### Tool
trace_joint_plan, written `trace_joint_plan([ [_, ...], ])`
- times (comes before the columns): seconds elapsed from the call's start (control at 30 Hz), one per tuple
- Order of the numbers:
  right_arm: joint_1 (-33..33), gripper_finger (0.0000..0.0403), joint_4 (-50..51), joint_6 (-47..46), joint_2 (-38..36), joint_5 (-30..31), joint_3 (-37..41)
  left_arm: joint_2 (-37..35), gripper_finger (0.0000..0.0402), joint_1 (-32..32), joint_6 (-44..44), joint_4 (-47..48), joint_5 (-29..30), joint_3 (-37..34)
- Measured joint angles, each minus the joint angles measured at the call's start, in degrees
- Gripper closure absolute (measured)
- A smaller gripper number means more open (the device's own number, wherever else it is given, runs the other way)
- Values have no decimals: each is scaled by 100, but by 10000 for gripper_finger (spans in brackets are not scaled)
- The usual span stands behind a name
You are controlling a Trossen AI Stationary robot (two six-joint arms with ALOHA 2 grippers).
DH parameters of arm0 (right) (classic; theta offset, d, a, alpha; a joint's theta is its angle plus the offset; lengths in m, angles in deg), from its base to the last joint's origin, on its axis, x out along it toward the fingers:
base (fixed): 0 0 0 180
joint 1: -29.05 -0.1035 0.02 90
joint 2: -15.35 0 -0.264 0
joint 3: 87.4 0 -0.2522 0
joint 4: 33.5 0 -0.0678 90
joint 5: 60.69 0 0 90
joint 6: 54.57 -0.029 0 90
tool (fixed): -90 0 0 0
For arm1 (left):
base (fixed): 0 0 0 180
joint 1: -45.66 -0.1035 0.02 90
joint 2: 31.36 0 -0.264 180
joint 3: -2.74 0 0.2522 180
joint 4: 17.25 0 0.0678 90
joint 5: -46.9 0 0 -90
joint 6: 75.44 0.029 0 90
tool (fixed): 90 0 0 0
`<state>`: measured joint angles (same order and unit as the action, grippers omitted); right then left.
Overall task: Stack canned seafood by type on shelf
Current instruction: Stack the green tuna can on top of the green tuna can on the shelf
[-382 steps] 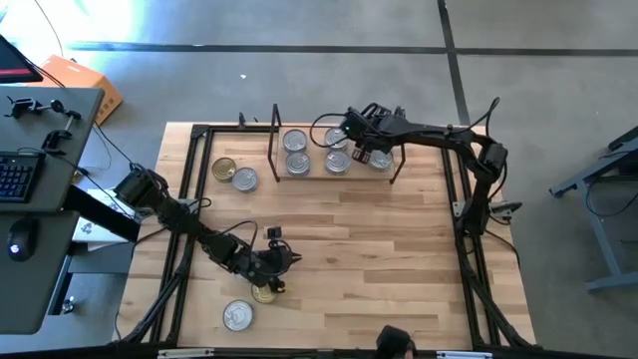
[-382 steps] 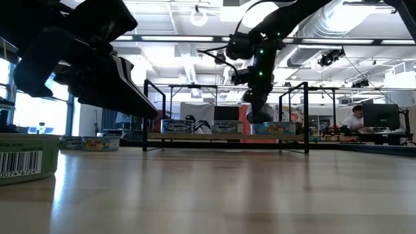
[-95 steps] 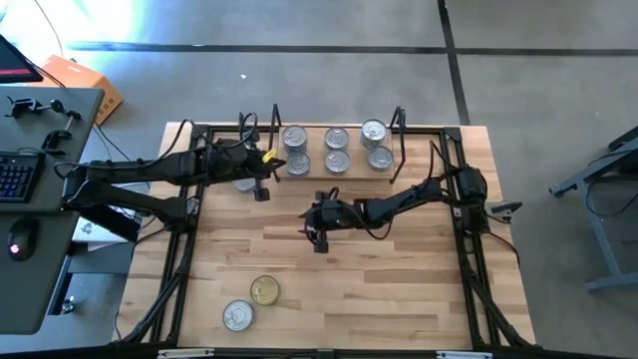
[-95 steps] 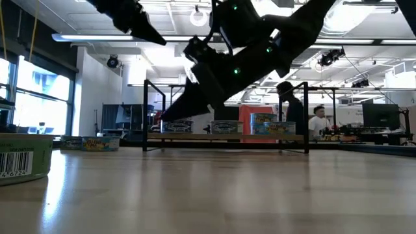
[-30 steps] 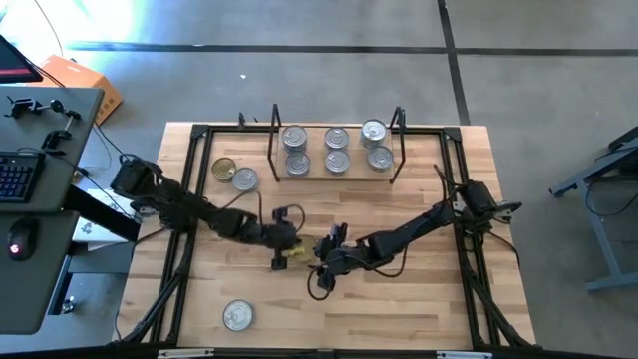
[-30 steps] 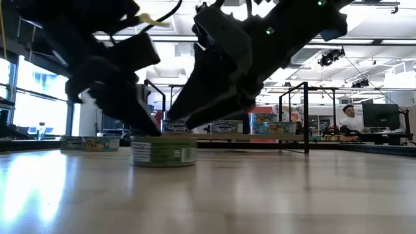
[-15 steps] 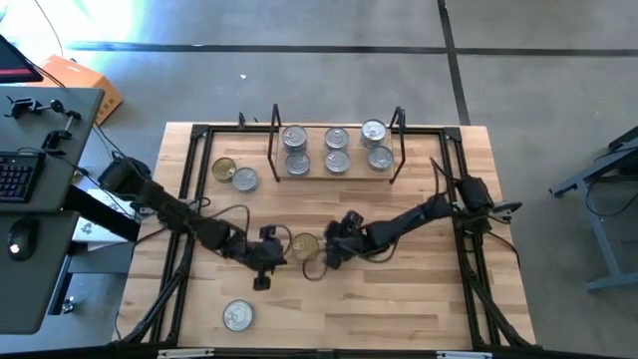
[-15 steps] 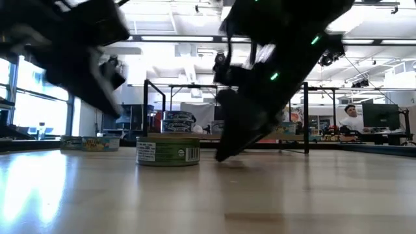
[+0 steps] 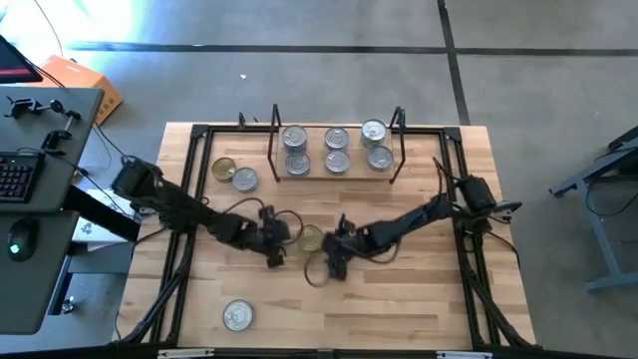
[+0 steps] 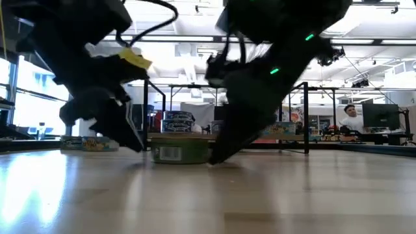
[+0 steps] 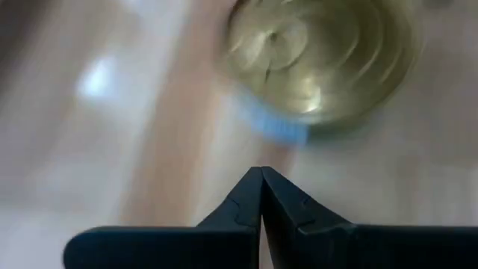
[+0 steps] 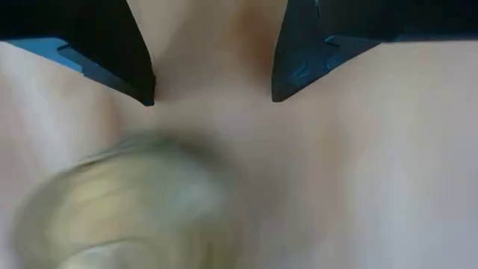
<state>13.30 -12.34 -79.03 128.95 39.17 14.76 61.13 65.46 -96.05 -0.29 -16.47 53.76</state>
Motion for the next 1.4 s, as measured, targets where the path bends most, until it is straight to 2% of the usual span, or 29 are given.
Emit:
trace_joint_plan([
  [0.07, -237, 147, 289, 183, -75, -58, 1, -311, 401, 8, -234, 729, 262, 1],
  [0.13, -449, 147, 496, 296, -134, 230, 2, -570, 401, 38, -451, 1300, 363, -1],
  [0.23, -730, 147, 578, 540, -202, 815, 18, -845, 401, 198, -337, 1407, 414, -2],
  [0.33, -925, 147, 559, 1063, -261, 1487, 22, -865, 401, 435, 214, 767, 354, -1],
  [0.4, -993, 147, 531, 1413, -281, 1973, 20, -757, 401, 551, 810, 20, 371, 6],
  [0.5, -998, 147, 776, 1343, -281, 2500, 20, -477, 381, 627, 1769, -1054, 158, 5],
  [0.63, -1014, 147, 1241, 845, -281, 2928, 20, 35, 320, 470, 2498, -2168, -24, 7],
  [0.73, -1036, 147, 1497, 630, -281, 3057, 22, 448, 268, 274, 3030, -2663, -36, 11],
  [0.8, -1036, 147, 1613, 627, -279, 3070, 22, 699, 242, 148, 3291, -2730, -86, 94],
  [0.9, -1025, 147, 1652, 692, -279, 3120, 20, 1050, 228, -28, 3605, -2587, -578, 256],
  [1.03, -1000, 147, 1652, 878, -279, 3214, 20, 1294, 256, -140, 3640, -2404, -605, 529],
  [1.13, -971, 147, 1180, 1205, -281, 3205, 156, 1293, 316, -190, 3638, -2251, -637, 628],
  [1.23, -937, 147, 174, 1772, -279, 3137, 620, 1207, 383, -196, 3623, -2159, -671, 639],
  [1.4, -817, 147, -1267, 2335, -284, 2842, 1140, 967, 395, -171, 3330, -1994, -647, 607],
])
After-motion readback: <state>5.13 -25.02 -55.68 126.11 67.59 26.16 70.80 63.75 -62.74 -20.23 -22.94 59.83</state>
